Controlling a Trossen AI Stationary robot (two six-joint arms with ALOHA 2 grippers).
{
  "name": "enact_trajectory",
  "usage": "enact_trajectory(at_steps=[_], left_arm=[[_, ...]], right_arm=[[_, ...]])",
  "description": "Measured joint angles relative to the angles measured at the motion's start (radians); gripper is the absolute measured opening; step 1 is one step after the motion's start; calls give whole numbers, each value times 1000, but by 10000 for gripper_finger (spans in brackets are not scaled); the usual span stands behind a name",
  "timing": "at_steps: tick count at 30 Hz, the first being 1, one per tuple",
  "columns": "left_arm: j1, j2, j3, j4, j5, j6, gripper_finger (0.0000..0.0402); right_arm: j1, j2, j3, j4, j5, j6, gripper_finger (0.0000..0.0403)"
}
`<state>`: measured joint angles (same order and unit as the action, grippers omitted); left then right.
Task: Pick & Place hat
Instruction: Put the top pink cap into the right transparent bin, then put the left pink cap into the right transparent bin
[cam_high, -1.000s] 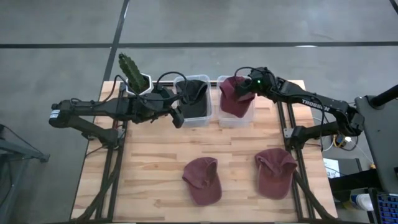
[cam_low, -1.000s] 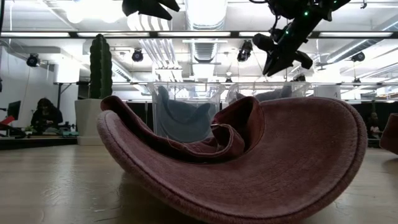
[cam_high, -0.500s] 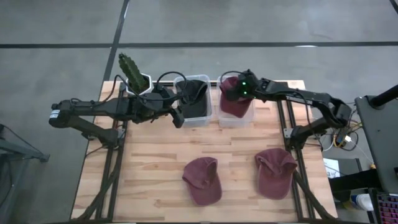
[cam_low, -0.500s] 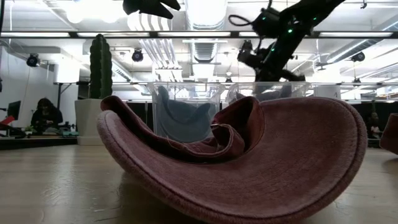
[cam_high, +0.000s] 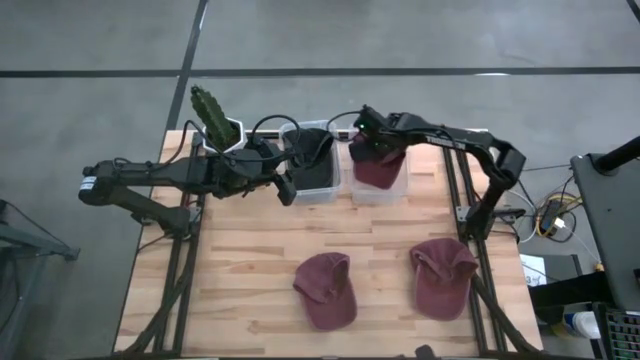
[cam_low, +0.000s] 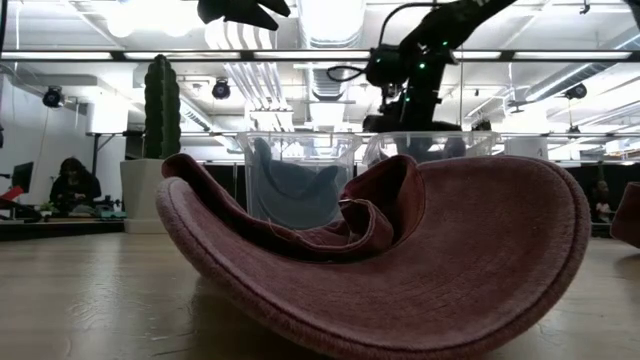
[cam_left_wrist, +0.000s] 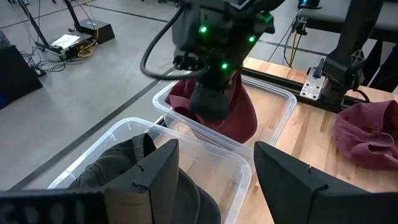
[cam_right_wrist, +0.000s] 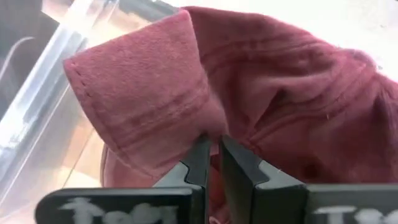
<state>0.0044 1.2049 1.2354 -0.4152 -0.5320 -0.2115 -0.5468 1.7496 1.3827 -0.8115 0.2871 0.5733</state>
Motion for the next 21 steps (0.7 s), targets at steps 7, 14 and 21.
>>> enact_trajectory(at_steps=[7, 14, 21], left_arm=[[0, 0, 0, 0, 0, -1, 202], [0, 0, 0, 4, 0, 0, 202], [-1, 0, 0, 5, 0, -4, 202]], right_arm=[[1, 40, 19, -56, -17, -9, 31], [1, 39, 8, -100, -27, -6, 31], [2, -2, 31, -97, -26, -38, 31]])
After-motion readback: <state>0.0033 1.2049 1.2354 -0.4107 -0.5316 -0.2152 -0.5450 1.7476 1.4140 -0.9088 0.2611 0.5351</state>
